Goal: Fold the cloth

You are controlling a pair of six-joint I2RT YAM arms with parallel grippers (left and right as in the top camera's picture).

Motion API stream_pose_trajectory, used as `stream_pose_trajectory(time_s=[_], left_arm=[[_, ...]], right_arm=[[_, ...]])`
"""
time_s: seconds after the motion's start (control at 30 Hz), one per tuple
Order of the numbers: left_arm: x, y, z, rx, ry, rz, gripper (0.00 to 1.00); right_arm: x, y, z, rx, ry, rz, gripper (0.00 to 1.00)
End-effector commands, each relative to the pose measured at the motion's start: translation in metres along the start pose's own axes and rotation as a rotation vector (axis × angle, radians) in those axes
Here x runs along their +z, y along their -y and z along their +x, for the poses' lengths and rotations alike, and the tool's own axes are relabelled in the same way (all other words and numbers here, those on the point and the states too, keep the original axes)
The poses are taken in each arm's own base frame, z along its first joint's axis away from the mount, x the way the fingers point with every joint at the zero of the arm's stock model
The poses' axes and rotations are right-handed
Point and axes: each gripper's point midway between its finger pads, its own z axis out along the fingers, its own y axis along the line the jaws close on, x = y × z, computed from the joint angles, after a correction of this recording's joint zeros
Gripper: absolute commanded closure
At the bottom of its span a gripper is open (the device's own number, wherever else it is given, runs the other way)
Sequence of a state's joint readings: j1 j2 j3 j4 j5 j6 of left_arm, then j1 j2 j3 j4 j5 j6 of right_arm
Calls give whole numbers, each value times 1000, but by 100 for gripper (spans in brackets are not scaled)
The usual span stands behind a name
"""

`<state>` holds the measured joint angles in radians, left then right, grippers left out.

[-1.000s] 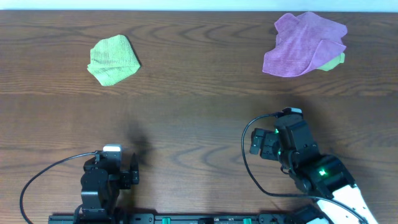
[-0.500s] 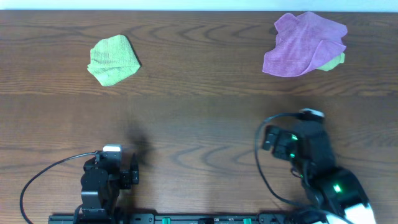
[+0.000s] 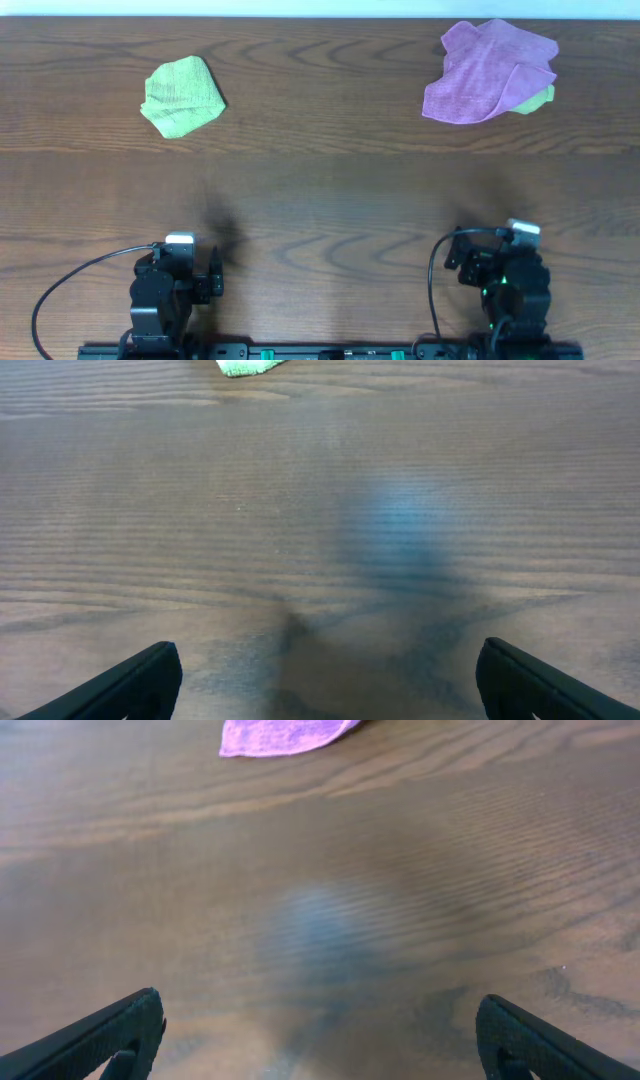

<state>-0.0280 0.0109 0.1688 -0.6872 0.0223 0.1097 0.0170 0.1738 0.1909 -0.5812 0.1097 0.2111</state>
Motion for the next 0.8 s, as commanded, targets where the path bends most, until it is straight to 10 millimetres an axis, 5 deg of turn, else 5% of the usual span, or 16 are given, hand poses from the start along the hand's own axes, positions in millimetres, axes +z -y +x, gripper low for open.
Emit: stream_pose_trajectory(time_s=[0.0, 0.47, 0.77], left_arm=[[2, -1, 6, 16, -17, -6, 5], [2, -1, 6, 16, -17, -6, 5], [2, -1, 6, 16, -17, -6, 5]], right_arm=[[-1, 2, 6, -65, 8, -2, 1], [-5, 6, 28, -172, -60, 3, 1], [-7, 5, 23, -232, -24, -2, 1]])
